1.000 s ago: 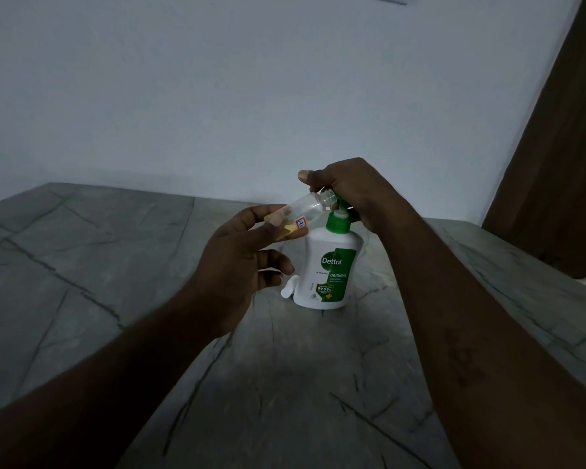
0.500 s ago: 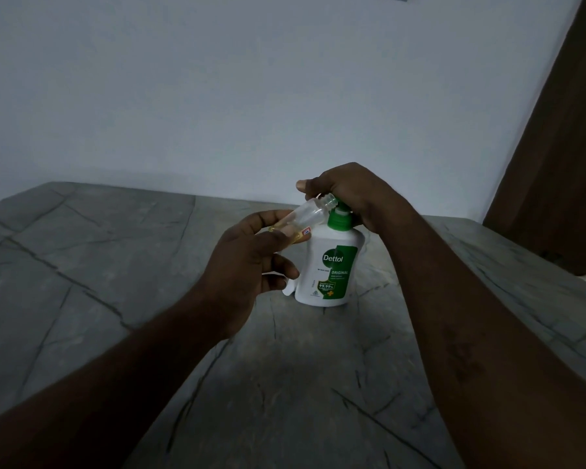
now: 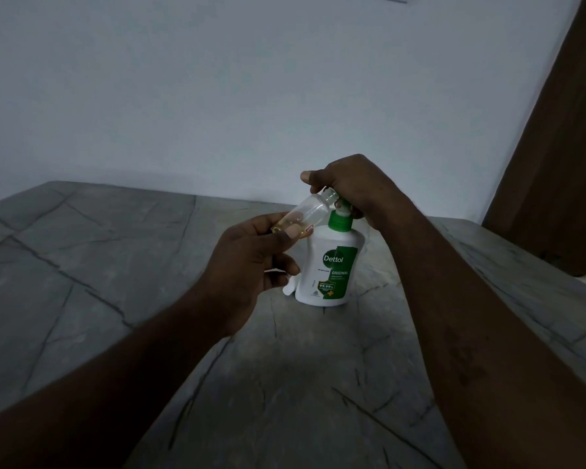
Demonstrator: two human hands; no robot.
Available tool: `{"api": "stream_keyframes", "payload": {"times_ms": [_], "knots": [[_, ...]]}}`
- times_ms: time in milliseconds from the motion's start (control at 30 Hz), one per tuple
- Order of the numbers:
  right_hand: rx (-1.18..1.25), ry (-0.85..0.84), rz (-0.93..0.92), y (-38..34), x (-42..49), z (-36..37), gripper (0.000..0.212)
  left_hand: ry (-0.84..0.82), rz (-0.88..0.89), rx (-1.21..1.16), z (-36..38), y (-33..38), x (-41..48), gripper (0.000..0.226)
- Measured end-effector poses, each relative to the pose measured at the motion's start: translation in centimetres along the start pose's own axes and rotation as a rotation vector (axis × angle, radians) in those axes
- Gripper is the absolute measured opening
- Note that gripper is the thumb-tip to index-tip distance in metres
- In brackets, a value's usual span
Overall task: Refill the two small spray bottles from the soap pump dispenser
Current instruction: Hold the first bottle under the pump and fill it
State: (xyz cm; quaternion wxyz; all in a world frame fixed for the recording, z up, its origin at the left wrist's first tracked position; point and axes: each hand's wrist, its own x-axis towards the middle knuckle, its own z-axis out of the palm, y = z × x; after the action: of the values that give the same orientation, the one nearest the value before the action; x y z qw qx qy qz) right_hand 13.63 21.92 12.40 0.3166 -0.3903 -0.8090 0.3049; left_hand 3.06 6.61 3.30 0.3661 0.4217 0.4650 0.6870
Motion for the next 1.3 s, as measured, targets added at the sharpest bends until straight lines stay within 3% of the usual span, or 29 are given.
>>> {"api": "stream_keyframes", "payload": {"times_ms": [333,633,933,1300], "knots": [[0.073,-0.072,0.067,0.55,-0.10,0.58,0.027,0.021,-0.013,0.031,-0.11,-0.27,-0.16,0.025],[-0.067,0.063,-0.115,0.21,0.24,0.15,0.037,0.000,0.026,0.012,0.08,0.02,-0.33,0.025],[0.095,-0.066,0.061,0.28,-0.37,0.49,0.022,0.021,0.004,-0.005,0.18,0.09,-0.47,0.028],[0.011,0.009,-0.006,0.42,0.04,0.35,0.033,0.028,0.000,-0.007,0.20,0.09,-0.44,0.028]]}}
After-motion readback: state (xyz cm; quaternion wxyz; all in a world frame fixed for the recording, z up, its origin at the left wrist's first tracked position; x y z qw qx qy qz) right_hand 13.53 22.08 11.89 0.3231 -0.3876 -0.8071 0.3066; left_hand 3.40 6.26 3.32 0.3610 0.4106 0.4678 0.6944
